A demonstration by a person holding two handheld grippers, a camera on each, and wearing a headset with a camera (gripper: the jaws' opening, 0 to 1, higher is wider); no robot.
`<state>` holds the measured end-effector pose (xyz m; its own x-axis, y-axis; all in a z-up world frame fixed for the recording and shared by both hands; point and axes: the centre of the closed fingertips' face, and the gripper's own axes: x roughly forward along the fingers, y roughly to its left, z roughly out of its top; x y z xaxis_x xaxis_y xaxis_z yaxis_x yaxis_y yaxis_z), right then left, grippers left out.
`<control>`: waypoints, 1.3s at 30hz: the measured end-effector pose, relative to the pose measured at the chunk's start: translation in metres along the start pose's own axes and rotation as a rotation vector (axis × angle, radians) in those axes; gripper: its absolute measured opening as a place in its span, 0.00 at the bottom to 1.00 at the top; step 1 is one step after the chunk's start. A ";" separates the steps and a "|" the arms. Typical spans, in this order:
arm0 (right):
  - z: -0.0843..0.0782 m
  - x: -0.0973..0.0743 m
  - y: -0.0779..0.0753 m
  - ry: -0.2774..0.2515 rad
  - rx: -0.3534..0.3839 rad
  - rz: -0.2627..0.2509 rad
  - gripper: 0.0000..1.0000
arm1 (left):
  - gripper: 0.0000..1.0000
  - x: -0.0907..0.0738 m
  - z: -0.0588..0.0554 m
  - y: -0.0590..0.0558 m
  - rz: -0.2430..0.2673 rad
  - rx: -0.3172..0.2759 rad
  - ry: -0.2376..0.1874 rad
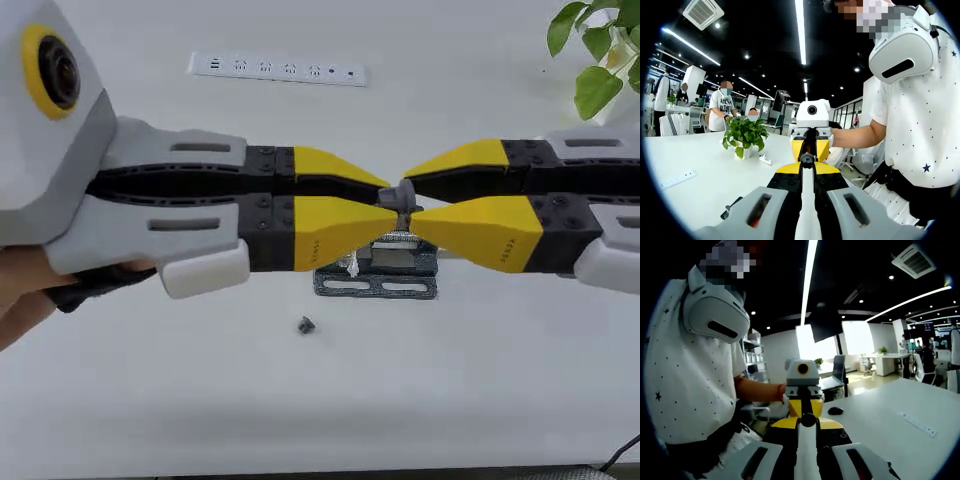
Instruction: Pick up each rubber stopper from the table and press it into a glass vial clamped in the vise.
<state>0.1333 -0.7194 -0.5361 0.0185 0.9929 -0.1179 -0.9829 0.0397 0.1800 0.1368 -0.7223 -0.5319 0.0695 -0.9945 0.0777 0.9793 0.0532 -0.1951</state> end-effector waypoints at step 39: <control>0.009 0.002 0.008 0.000 -0.047 0.032 0.06 | 0.04 -0.002 0.008 -0.007 -0.045 -0.051 -0.048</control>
<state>0.1272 -0.7156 -0.5262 -0.0135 0.9936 -0.1125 -0.9904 0.0022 0.1381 0.1313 -0.7201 -0.5227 0.0355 -0.9903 0.1343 0.9709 0.0023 -0.2397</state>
